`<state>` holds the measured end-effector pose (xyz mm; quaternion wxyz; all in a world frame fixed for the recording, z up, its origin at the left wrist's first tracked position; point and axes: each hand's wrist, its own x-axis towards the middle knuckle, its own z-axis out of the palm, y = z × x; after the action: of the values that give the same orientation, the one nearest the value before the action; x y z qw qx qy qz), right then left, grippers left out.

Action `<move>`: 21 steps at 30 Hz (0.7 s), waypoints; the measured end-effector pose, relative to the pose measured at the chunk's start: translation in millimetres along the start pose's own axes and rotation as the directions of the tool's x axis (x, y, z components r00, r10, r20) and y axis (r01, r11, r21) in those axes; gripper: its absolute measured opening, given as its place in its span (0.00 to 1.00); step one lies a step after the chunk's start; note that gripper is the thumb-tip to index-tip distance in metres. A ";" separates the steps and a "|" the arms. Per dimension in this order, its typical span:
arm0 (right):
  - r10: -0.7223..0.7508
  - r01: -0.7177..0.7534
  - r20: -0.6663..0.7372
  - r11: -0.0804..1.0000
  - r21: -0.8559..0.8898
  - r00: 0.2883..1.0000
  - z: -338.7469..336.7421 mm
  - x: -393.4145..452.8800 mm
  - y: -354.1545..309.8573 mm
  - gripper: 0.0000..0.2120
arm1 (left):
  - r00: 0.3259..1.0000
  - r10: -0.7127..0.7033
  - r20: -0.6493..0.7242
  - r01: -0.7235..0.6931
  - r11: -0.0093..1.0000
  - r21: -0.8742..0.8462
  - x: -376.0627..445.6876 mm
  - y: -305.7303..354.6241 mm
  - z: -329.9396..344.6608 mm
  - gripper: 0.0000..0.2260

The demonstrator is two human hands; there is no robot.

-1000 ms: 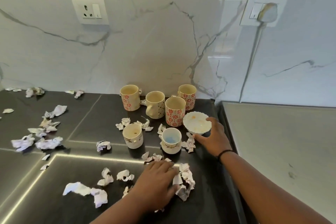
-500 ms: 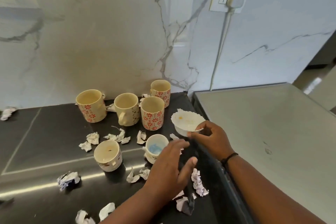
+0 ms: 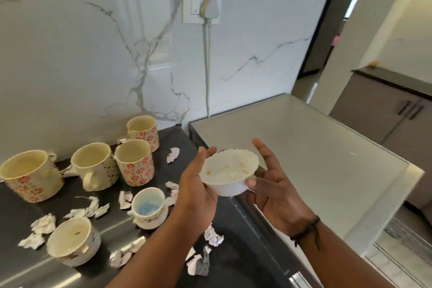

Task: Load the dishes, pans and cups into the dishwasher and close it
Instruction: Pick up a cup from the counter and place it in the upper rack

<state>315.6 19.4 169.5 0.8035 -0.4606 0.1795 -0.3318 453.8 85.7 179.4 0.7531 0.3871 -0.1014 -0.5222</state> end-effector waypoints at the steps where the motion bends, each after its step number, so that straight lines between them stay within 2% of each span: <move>1: -0.004 0.004 0.005 0.996 0.084 1.000 -0.9 -3.8 0.4 0.44 | 1.000 0.011 0.011 -0.011 1.000 -0.011 -1.6 -7.3 8.9 0.16; 3: 0.012 -0.015 0.015 0.980 0.196 1.000 -2.6 -14.9 -1.6 0.42 | 0.999 0.029 0.031 -0.031 0.997 0.064 -7.1 -25.2 28.5 0.18; 6: 0.008 -0.019 0.028 0.905 0.424 1.000 -17.8 -32.7 -13.3 0.40 | 0.991 0.078 0.105 -0.105 0.956 0.274 -18.3 -54.8 57.6 0.19; 8: -0.019 0.026 -0.019 0.866 0.499 1.000 -38.0 -47.8 -27.5 0.36 | 0.975 0.062 0.215 -0.144 0.911 0.386 -28.8 -76.6 77.5 0.28; 9: -0.019 0.047 -0.059 0.855 0.516 0.998 -50.6 -54.4 -32.3 0.37 | 0.962 0.044 0.271 -0.162 0.889 0.428 -32.2 -86.0 84.8 0.31; 11: 0.000 0.086 -0.155 0.836 0.542 0.988 -83.1 -72.9 -42.7 0.39 | 0.923 0.005 0.384 -0.236 0.796 0.558 -36.9 -109.2 102.5 0.31; 14: 0.042 0.148 -0.315 0.819 0.554 0.948 -136.5 -105.6 -58.2 0.37 | 0.838 -0.075 0.541 -0.408 0.572 0.711 -40.2 -148.2 124.8 0.20; 15: 0.059 0.174 -0.376 0.812 0.557 0.925 -158.9 -119.4 -61.6 0.37 | 0.815 -0.126 0.566 -0.443 0.494 0.748 -39.0 -166.5 133.3 0.20; 16: 0.076 0.194 -0.425 0.808 0.556 0.902 -181.4 -133.7 -63.9 0.37 | 0.791 -0.162 0.590 -0.491 0.407 0.770 -36.1 -187.7 139.5 0.23; 18: 0.118 0.203 -0.483 0.803 0.560 0.868 -233.0 -168.5 -69.1 0.37 | 0.758 -0.246 0.604 -0.589 0.139 0.796 -28.1 -235.7 156.8 0.32; 21: 0.187 0.159 -0.515 0.817 0.555 0.837 -306.8 -225.7 -72.2 0.41 | 0.674 -0.398 0.622 -0.733 -0.256 0.631 -10.9 -309.0 182.1 0.37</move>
<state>-54.7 -39.1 70.8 0.8212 -0.0796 0.2958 -0.4814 128.8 -39.6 93.1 0.1206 0.5635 -0.7951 -0.1891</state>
